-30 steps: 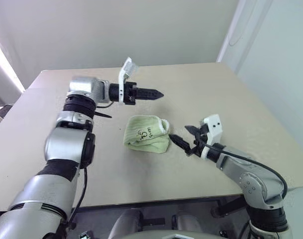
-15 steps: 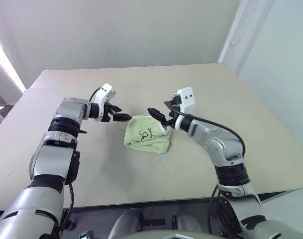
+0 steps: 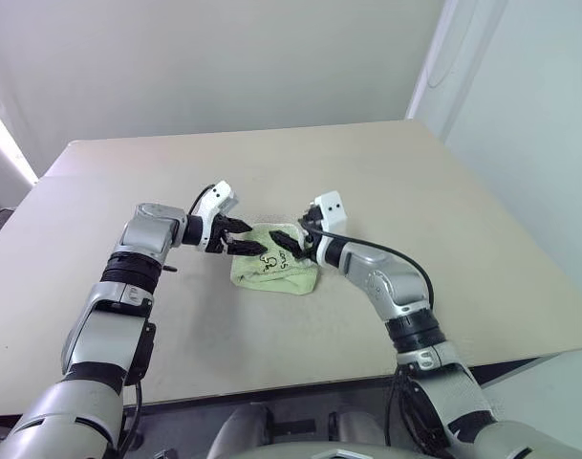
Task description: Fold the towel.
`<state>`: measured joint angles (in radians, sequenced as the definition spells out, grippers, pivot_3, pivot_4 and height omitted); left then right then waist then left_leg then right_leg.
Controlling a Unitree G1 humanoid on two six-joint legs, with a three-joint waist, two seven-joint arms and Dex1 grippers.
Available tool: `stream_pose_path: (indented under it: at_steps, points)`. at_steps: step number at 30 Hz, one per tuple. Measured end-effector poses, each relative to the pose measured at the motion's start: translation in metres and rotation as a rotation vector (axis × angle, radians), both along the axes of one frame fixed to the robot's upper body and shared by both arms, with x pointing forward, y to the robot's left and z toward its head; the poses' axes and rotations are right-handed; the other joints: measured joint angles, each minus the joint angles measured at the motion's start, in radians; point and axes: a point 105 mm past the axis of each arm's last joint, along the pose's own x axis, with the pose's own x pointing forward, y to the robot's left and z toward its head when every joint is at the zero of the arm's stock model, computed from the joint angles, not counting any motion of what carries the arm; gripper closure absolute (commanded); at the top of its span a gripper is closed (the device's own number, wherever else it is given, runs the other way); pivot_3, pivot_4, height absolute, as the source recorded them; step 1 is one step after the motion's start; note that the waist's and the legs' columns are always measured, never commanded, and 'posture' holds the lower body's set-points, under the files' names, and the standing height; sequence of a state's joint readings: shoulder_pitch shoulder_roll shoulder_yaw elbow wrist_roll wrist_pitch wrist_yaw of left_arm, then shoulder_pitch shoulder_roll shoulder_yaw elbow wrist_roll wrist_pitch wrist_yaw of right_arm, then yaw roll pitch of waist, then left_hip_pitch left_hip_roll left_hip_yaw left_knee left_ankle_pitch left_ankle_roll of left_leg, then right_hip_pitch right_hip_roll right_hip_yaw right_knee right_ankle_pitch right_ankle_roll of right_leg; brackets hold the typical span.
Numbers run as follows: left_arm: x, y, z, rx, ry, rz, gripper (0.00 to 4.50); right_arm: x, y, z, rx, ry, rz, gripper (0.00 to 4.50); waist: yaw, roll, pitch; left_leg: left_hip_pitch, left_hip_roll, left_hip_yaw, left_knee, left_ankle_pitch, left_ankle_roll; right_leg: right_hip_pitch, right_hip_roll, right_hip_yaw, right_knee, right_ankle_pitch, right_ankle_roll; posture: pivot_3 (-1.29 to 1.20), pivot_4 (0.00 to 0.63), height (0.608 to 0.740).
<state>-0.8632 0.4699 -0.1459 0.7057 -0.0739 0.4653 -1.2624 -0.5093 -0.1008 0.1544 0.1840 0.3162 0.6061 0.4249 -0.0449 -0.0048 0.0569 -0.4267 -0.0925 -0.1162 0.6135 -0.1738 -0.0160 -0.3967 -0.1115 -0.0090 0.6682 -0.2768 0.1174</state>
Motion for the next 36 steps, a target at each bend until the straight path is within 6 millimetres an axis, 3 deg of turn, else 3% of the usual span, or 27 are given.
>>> stream_pose_path:
  at_steps: [12, 24, 29, 36]
  points:
    - [-0.012, -0.023, -0.019, 0.048, -0.033, -0.143, 0.04, -0.02, -0.018, -0.03, -0.216, 0.008, -0.011, 0.0, 0.002, 0.0, 0.0, 0.001, 0.0, 0.0, 0.0, -0.001, -0.001, 0.0, 0.001, 0.002, -0.001, 0.0, -0.002, 0.0, 0.0, 0.692]
    - [-0.016, -0.028, -0.045, 0.105, -0.063, -0.205, 0.04, -0.024, -0.02, -0.029, -0.244, -0.003, -0.016, 0.0, 0.009, 0.0, -0.001, 0.001, 0.0, 0.0, 0.0, -0.001, -0.001, 0.001, 0.0, 0.002, -0.001, 0.0, -0.002, 0.0, 0.0, 0.692]
    - [-0.015, -0.029, -0.047, 0.107, -0.083, -0.208, 0.04, -0.029, -0.025, -0.021, -0.189, 0.015, 0.001, 0.0, 0.011, 0.0, -0.001, 0.001, 0.0, 0.0, 0.001, -0.001, -0.001, 0.002, 0.0, 0.002, -0.001, 0.0, -0.002, 0.0, 0.0, 0.692]
    - [-0.017, -0.027, -0.043, 0.1, -0.087, -0.234, 0.04, -0.024, -0.042, 0.025, 0.017, -0.054, -0.034, 0.0, 0.01, 0.0, -0.001, 0.001, 0.0, 0.0, 0.0, -0.001, -0.001, 0.003, -0.001, 0.002, -0.001, 0.0, -0.001, 0.0, 0.0, 0.692]
